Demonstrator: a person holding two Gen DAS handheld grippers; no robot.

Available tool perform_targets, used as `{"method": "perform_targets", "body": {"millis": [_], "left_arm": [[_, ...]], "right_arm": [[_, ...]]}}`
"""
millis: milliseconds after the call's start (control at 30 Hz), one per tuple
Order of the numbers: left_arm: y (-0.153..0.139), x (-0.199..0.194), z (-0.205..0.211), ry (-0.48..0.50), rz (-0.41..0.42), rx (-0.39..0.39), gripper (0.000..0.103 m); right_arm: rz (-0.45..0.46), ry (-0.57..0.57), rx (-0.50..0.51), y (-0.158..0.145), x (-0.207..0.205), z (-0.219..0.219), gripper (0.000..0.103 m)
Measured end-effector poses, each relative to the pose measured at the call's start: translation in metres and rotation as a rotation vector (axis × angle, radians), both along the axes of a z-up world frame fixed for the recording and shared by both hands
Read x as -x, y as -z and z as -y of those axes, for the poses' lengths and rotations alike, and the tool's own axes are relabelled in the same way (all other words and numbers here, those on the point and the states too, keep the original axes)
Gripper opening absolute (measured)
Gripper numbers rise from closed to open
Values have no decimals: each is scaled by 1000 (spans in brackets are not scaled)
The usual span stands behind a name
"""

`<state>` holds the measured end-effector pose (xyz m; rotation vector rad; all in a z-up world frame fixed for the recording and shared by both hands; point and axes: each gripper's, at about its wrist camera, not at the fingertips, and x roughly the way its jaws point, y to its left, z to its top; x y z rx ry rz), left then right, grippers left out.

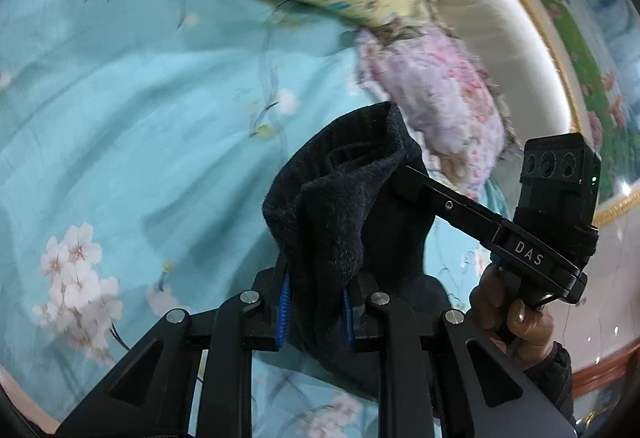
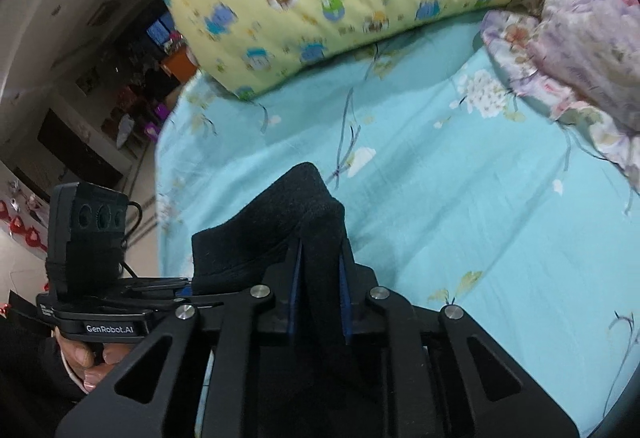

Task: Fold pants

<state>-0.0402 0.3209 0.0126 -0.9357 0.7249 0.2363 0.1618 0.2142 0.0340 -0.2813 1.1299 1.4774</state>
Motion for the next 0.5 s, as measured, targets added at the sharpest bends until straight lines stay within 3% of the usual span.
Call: {"method": "perform_targets", "body": {"millis": [500], "left_arm": [[-67,-8,76,154,122,-87,19]], "right_arm": [[-39,146,-175,-61,-9,100,17]]}}
